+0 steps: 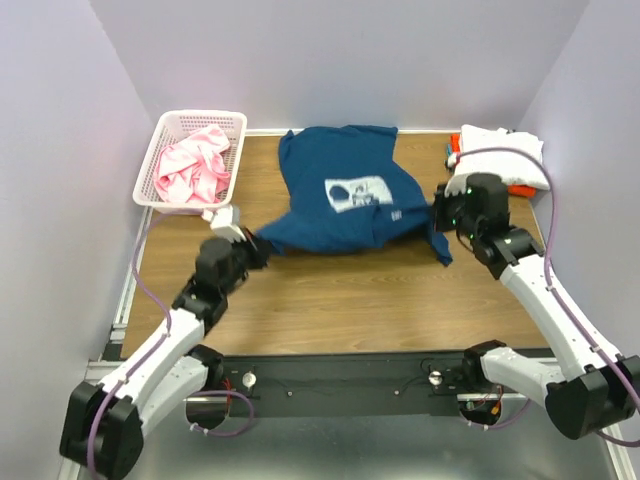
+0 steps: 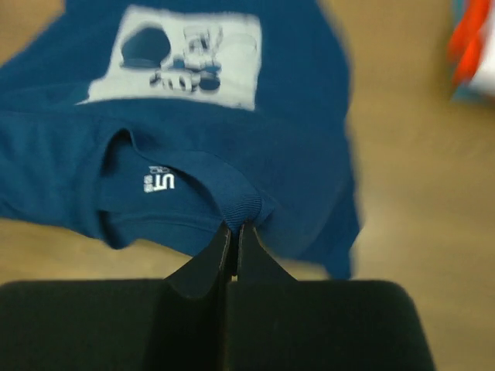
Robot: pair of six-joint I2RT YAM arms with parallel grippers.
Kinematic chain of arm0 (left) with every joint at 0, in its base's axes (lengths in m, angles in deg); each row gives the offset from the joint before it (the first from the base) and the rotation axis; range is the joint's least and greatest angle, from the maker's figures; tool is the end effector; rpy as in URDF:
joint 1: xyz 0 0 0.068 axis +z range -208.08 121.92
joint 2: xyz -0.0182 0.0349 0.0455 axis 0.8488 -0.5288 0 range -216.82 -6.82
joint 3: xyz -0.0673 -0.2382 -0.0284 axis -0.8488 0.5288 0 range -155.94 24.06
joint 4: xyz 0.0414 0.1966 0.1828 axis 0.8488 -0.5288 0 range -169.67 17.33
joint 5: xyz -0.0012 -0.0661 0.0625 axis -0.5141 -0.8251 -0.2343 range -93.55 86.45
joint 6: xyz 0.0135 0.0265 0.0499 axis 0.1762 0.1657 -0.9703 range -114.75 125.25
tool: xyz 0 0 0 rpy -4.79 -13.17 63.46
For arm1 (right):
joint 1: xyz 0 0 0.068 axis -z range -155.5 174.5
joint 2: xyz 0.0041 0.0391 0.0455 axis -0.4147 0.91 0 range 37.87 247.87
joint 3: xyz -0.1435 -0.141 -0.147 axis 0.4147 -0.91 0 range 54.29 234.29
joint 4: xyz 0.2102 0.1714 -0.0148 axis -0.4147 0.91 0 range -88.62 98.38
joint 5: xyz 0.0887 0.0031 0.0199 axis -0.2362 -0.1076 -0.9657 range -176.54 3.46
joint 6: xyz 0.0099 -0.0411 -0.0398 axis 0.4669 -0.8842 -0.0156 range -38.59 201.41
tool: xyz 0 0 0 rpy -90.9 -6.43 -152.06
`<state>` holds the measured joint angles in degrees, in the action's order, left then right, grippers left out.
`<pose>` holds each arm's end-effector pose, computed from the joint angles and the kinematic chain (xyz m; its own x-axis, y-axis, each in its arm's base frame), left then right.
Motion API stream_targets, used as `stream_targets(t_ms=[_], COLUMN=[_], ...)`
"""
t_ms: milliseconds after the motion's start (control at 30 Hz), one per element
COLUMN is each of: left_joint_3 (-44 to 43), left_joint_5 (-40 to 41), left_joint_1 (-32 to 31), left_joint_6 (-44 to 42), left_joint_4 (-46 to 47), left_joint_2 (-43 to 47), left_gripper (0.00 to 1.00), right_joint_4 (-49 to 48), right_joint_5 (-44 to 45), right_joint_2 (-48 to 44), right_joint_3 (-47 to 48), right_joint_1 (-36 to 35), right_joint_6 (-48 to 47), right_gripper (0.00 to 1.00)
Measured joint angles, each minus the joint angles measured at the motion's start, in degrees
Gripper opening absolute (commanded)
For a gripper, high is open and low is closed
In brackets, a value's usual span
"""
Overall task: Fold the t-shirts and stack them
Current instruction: Flatten the tshirt out
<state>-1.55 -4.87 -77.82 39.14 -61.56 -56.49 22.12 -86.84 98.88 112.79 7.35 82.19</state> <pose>0.2217 -0.0806 0.2207 -0.3751 -0.4576 -0.8061 0.1803 0.8170 -0.5477 0.2563 0.0793 0.3260 -0.3812 -0.1034 -0.9187 -0.2942 0.9556 0.0145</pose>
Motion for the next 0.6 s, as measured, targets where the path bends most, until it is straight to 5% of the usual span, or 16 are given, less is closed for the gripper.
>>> stream_targets(t_ms=[33, 67, 100, 167, 200, 233, 467, 600], left_joint_3=[3.5, 7.2, 9.6, 12.1, 13.0, 13.8, 14.0, 11.1], left_joint_5=[-0.5, -1.0, -1.5, -2.1, -2.5, -3.1, -1.7, 1.1], left_joint_1=[-1.7, -4.4, -5.9, -7.9, -8.6, -9.4, -10.8, -10.8], left_joint_6=[1.9, 3.9, 5.7, 8.4, 9.7, 11.8, 17.2, 17.3], left_joint_4=[-0.5, -0.7, -1.2, -2.4, -3.2, -3.9, -10.2, -11.1], left_joint_2=[2.1, 5.3, 7.8, 12.1, 14.7, 17.5, 31.9, 28.6], left_gripper=[0.13, 0.19, 0.63, 0.98, 0.98, 0.98, 0.98, 0.98], right_joint_4=[2.6, 4.0, 5.4, 8.4, 9.4, 10.6, 11.9, 11.9], right_joint_5=[0.0, 0.0, 0.0, -0.1, 0.0, 0.3, 4.7, 10.3], right_joint_2=[-0.2, -0.4, -1.0, -4.0, -7.1, -10.4, -25.1, -25.8], right_joint_3=[-2.7, -4.5, -7.3, -12.1, -14.4, -16.2, -17.7, -17.7], right_joint_1=[0.0, 0.0, 0.0, 0.0, 0.0, 0.0, 0.0, 0.0], right_joint_6=[3.3, 5.2, 7.7, 13.0, 15.2, 18.0, 25.5, 29.4], right_gripper=[0.18, 0.18, 0.24, 0.46, 0.93, 1.00, 1.00, 1.00])
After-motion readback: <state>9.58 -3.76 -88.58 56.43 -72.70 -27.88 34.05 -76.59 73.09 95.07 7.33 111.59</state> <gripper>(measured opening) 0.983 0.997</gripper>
